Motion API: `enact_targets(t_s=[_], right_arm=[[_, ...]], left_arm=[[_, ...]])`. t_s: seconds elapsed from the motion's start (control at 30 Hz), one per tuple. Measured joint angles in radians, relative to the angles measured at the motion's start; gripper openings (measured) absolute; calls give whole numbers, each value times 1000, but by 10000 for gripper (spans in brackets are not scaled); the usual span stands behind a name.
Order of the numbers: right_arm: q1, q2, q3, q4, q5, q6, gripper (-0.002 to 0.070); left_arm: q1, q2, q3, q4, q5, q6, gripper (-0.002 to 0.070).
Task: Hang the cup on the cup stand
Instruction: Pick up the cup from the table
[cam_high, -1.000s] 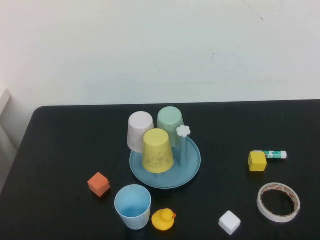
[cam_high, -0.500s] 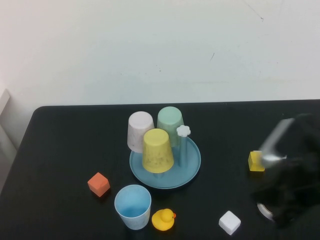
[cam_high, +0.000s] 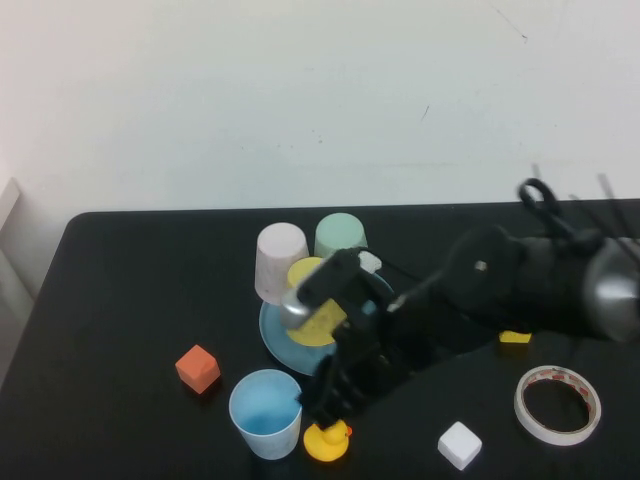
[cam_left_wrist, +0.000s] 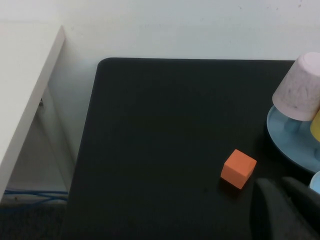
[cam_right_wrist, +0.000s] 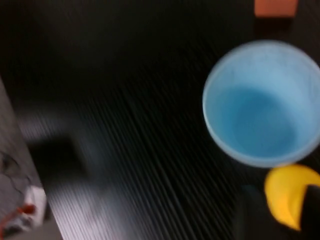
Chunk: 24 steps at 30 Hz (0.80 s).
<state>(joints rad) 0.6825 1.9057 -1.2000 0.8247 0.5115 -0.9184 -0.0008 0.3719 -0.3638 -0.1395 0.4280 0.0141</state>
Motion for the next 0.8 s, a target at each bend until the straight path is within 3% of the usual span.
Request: enact_targets(t_s=[0.1,0.2,0.63,0.8], right_arm=[[2,54,-56,29,3,51,353],[2,99,-94,40,-8,97,443],[2,251,-128,157,-144,120,473],[2,288,-130,180,-137,116,433]], left_arm=[[0,0,1,0,0,0,-1],[0,0,1,0,0,0,-1],[0,0,1,-2,-2,0,-1],[0,0,1,-2,-2,0,-1]])
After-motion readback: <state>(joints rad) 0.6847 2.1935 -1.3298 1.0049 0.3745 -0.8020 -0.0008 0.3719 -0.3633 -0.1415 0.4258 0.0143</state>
